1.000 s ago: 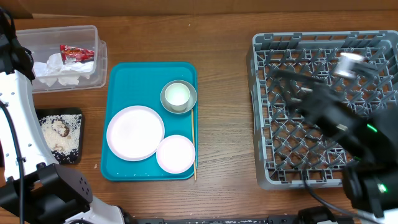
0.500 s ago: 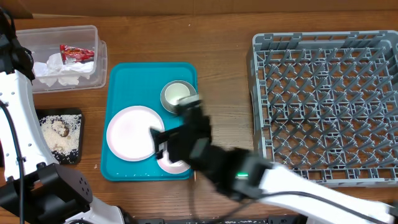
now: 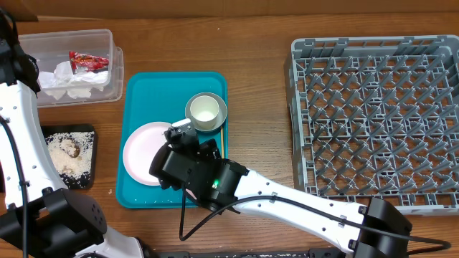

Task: Sort waste into correct bins and load items into the dishwasher
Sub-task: 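Move the right gripper to the pink bowl on the teal tray and grasp it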

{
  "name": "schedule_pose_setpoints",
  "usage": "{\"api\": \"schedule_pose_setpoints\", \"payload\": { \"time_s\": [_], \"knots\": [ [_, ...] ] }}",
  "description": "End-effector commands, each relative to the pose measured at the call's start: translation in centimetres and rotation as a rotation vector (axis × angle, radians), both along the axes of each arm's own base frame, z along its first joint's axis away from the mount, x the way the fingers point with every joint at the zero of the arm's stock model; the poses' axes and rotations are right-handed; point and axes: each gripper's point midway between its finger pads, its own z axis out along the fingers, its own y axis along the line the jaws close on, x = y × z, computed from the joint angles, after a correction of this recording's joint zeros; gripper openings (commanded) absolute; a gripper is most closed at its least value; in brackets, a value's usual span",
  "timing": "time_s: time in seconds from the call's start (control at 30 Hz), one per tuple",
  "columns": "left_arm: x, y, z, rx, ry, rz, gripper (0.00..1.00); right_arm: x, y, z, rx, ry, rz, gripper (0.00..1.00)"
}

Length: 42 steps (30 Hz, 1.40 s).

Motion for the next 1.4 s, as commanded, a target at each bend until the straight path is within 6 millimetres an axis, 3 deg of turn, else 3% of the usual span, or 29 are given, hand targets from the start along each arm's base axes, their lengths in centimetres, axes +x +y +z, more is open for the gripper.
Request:
{"api": "schedule_pose_setpoints", "payload": {
  "time_s": [0.0,0.27,0.47,0.53,0.6,0.67,0.77,0.83,1.07,1.37],
  "knots": [
    [0.1,0.0,0.0,0.014,0.020,-0.006,1.00,-1.5,2.2,0.3,0.090,0.102,0.053,1.00],
    [0.1,0.0,-0.1,0.014,0.021,-0.006,1.00,-2.3,1.8,-1.9,0.082,0.165,0.031,1.00],
    [0.1,0.0,-0.1,0.014,0.021,-0.006,1.00,-2.2,0.3,-6.2,-0.018,0.172,0.001,0.95],
    [0.1,0.0,0.0,0.014,0.020,-0.006,1.00,-2.2,-0.2,-7.7,-0.058,0.177,-0.008,0.90],
    [0.1,0.0,0.0,0.014,0.020,-0.006,1.00,-2.4,-0.7,-9.2,-0.098,0.194,-0.010,0.76],
    [0.1,0.0,0.0,0.014,0.020,-0.006,1.00,-2.5,-0.9,-10.1,-0.125,0.203,-0.008,0.71],
    [0.1,0.0,-0.1,0.014,0.021,-0.006,1.00,-2.6,-1.1,-10.5,-0.142,0.206,0.000,0.68],
    [0.1,0.0,0.0,0.014,0.021,-0.006,1.00,-3.1,-0.8,-10.6,-0.153,0.214,0.057,0.61],
    [0.1,0.0,0.0,0.014,0.020,-0.006,1.00,-6.4,0.4,-10.9,-0.130,0.337,0.267,0.58],
    [0.1,0.0,0.0,0.014,0.020,-0.006,1.00,-5.4,-0.2,-13.0,-0.205,0.297,0.259,0.54]
  ]
}}
